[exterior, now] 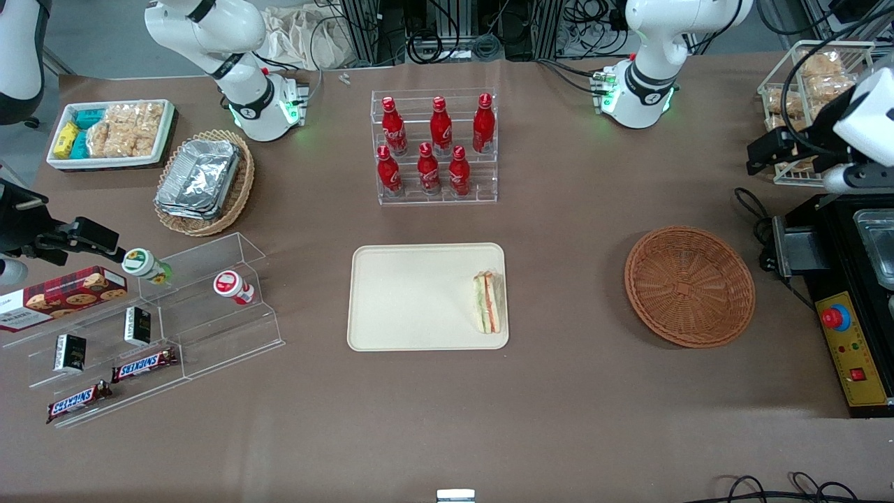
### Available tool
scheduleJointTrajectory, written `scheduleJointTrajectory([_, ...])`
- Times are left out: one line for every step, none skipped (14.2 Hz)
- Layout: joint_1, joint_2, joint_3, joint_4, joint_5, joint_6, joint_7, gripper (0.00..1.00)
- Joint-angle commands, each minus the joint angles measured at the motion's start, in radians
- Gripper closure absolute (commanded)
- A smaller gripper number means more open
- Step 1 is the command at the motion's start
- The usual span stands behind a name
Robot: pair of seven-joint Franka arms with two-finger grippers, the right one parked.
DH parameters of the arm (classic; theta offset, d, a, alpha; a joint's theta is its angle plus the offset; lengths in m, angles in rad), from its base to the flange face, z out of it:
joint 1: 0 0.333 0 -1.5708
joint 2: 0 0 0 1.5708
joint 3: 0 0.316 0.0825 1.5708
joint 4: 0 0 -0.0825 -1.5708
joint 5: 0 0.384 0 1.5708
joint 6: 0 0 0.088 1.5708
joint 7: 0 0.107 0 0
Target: Place sandwich from basket to tray
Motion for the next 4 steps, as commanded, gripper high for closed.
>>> scheduleJointTrajectory([-0.056,-0.017,0.028,-0.026,0.005,0.015,0.001,0.0])
scheduleJointTrajectory([-0.056,-0.016,0.028,-0.023,0.006,0.016,0.001,0.0])
scheduleJointTrajectory([-0.056,-0.014,0.028,-0.013,0.005,0.015,0.003,0.0])
scheduleJointTrajectory([-0.056,-0.011,0.027,-0.008,0.006,0.01,0.003,0.0])
